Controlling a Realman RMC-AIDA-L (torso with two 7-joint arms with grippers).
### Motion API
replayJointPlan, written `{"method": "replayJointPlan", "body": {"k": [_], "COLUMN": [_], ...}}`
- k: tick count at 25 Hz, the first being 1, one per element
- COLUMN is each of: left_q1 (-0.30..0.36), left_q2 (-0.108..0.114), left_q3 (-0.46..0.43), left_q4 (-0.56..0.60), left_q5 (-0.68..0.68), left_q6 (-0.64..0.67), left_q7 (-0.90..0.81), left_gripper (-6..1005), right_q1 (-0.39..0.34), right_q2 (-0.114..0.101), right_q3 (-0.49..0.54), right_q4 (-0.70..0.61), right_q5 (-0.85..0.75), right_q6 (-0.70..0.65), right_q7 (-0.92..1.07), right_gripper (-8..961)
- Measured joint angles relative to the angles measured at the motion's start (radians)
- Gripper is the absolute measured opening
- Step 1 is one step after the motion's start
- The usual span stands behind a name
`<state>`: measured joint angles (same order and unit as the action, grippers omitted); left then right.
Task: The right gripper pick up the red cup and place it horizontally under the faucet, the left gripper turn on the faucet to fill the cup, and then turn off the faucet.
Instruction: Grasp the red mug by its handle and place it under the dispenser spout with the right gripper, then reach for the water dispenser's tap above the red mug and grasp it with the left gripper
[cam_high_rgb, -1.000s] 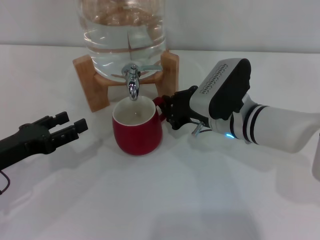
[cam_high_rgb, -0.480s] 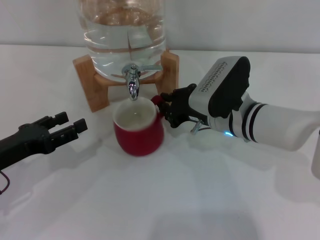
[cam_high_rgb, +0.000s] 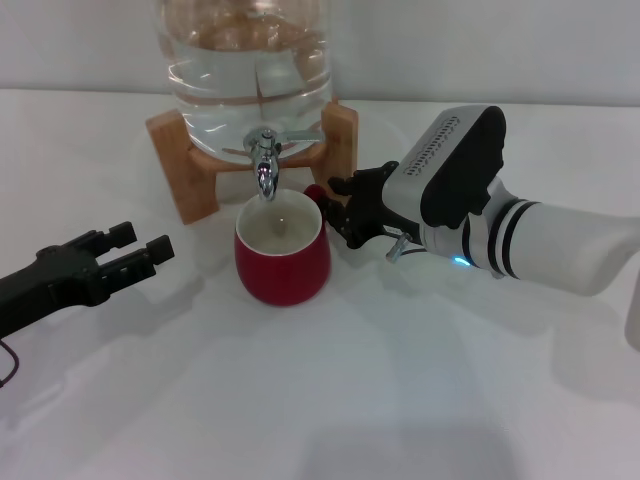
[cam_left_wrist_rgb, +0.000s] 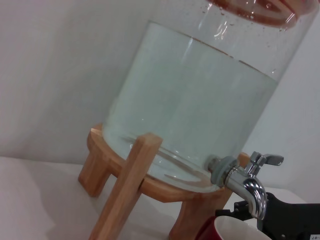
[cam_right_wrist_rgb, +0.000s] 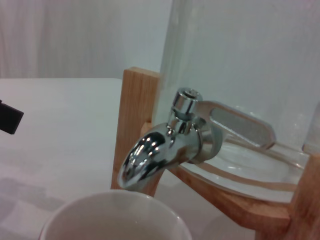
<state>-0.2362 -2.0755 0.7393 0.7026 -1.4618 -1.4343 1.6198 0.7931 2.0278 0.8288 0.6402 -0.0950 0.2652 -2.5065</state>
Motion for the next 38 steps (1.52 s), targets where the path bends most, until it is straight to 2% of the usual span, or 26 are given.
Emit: {"method": "replayJointPlan", "body": {"k": [18, 26, 31, 35, 38], "left_q1": [-0.005, -0.002, 0.002, 0.004, 0.007], "left_q2": [0.0, 0.003, 0.004, 0.003, 0.003], "left_q3": [0.0, 0.0, -0.001, -0.001, -0.002], "left_q4": [0.0, 0.0, 0.001, 0.001, 0.002], "left_q5": [0.0, 0.002, -0.002, -0.003, -0.003], "left_q6": [0.002, -0.001, -0.005, -0.007, -0.008], "left_q7": [0.0, -0.001, -0.001, -0.002, -0.002], "left_gripper": [815, 815, 815, 815, 815], "right_q1": [-0.016, -0.04, -0.088, -0.161, -0.244], "right_q2": [-0.001, -0.014, -0.029, -0.062, -0.096], "right_q3": [-0.008, -0.002, 0.009, 0.041, 0.078], "right_q4": [0.002, 0.022, 0.067, 0.132, 0.22], "right_q5": [-0.008, -0.01, -0.013, -0.029, -0.081], "right_q6": [0.011, 0.011, 0.011, 0.021, 0.043], "right_q7": [0.01, 0.014, 0.012, 0.01, 0.015], "right_gripper": [224, 226, 228, 229, 231]}}
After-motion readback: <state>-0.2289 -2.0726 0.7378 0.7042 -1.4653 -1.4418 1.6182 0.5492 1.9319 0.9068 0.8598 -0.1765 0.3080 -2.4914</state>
